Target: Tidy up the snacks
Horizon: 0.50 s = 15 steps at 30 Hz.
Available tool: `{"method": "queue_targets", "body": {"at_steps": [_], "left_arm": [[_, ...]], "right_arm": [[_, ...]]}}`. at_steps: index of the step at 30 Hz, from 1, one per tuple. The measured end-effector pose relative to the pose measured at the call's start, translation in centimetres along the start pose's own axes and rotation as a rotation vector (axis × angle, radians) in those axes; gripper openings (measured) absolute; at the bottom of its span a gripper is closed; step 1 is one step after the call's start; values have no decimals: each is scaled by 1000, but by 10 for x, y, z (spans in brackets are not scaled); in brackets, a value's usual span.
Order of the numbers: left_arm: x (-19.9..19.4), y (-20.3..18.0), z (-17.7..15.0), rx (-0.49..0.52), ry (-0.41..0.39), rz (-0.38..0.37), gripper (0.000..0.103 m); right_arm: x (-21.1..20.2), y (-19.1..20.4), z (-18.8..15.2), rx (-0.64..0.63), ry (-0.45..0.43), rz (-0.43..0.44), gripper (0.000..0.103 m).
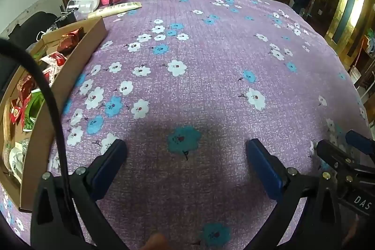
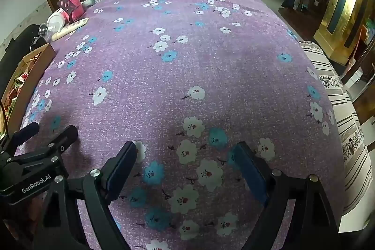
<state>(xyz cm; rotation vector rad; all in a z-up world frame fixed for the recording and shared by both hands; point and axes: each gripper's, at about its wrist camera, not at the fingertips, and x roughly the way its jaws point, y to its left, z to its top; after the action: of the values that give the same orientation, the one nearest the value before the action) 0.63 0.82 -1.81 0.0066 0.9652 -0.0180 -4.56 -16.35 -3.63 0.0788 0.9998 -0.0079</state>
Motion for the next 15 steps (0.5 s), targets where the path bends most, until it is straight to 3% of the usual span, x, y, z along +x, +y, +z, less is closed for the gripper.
{"method": "queue_targets", "body": {"at_steps": [8, 10, 15], "left_arm": [[0, 0, 1, -4, -4, 6, 103], [0, 0, 1, -5, -4, 5, 103], [1, -1, 1, -5, -4, 5, 103]], "right_arm": [[2, 6, -4, -30, -22, -30, 93], [5, 6, -4, -30, -15, -36, 103], [5, 6, -3, -28, -15, -42, 103]]}}
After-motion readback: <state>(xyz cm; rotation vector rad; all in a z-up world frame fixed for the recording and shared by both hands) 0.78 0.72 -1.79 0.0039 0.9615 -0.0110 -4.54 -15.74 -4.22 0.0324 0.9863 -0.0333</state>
